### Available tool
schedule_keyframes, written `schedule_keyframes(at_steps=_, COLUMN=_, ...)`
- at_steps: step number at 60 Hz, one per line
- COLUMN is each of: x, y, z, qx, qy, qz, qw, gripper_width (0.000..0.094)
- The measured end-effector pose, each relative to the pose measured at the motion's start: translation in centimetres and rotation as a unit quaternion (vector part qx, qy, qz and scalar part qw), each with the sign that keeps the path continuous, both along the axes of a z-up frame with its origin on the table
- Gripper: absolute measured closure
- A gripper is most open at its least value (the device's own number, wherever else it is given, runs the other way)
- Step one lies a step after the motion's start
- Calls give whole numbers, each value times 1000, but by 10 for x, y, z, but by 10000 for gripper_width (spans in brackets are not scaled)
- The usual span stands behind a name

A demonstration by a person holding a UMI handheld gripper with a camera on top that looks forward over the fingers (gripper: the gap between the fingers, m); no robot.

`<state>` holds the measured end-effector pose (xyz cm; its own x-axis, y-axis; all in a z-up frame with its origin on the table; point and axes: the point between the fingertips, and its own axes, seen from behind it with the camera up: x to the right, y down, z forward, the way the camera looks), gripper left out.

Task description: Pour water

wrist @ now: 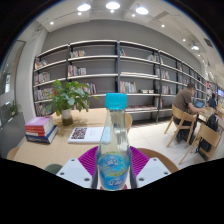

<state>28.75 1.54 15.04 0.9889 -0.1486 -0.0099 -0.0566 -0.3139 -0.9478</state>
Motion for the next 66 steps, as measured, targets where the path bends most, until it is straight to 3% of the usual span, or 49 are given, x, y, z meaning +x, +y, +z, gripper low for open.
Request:
schedule_keyframes(at_steps=12, x=-4, y=4, z=-60, qx=-29, qy=-12, qz=11, qw=999, gripper_width=490)
schedule_keyframes(at_steps=14, x=-10, y=4, z=-39, qx=-6, qy=-16, qz=8, qw=1000, gripper_width=490)
schedule_keyframes(at_steps=17, x=-4, y=3, z=-52, qx=3, qy=-12, qz=6, qw=1000, gripper_width=489)
schedule_keyframes(at_steps=22, x=-4, y=-2, z=-50, qx=8, qy=-16, qz=0, qw=1000, gripper_width=490)
schedule_keyframes(at_steps=32, x=-5, y=1, z=-51, qx=2, qy=-23, qz=-3, qw=1000, gripper_width=399)
schedule_keyframes(at_steps=42, x=5, y=-23, z=-91, qx=-83, qy=-34, qz=-16, qw=996, gripper_width=199)
schedule_keyframes(at_steps=56, x=-27, y=-118, z=-130, qx=-174, qy=-30, qz=-15, qw=984, gripper_width=199)
schedule_keyframes(at_steps=66, x=-81, y=-186, z=-123, qx=-199, qy=-16, qz=-5, qw=980, gripper_width=196)
